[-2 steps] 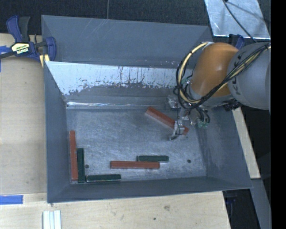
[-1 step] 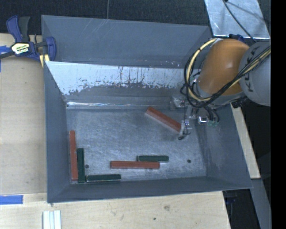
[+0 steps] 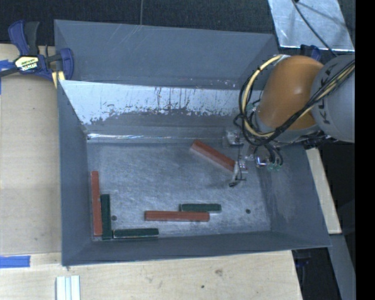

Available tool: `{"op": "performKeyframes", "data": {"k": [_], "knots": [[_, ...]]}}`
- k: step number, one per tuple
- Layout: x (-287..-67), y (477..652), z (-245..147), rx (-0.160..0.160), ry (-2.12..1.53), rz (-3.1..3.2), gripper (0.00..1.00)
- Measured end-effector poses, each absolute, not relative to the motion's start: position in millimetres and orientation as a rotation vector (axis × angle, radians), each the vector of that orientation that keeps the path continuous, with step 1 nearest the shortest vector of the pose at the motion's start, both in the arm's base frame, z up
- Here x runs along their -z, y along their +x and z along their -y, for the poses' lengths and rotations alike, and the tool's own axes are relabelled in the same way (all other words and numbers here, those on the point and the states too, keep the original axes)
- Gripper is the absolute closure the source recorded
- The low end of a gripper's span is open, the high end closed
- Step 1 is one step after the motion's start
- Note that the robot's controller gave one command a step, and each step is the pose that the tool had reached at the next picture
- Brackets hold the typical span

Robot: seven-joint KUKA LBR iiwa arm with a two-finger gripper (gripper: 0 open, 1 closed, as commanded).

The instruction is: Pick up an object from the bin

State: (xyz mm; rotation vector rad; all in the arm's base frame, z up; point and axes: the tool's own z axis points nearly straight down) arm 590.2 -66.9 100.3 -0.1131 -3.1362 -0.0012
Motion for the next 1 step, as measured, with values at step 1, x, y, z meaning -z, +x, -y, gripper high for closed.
{"op": "performKeyframes", "data": {"k": [1], "knots": [[-69.3, 593.0, 67.5, 0.0, -0.523, 3.091, 0.0]]}}
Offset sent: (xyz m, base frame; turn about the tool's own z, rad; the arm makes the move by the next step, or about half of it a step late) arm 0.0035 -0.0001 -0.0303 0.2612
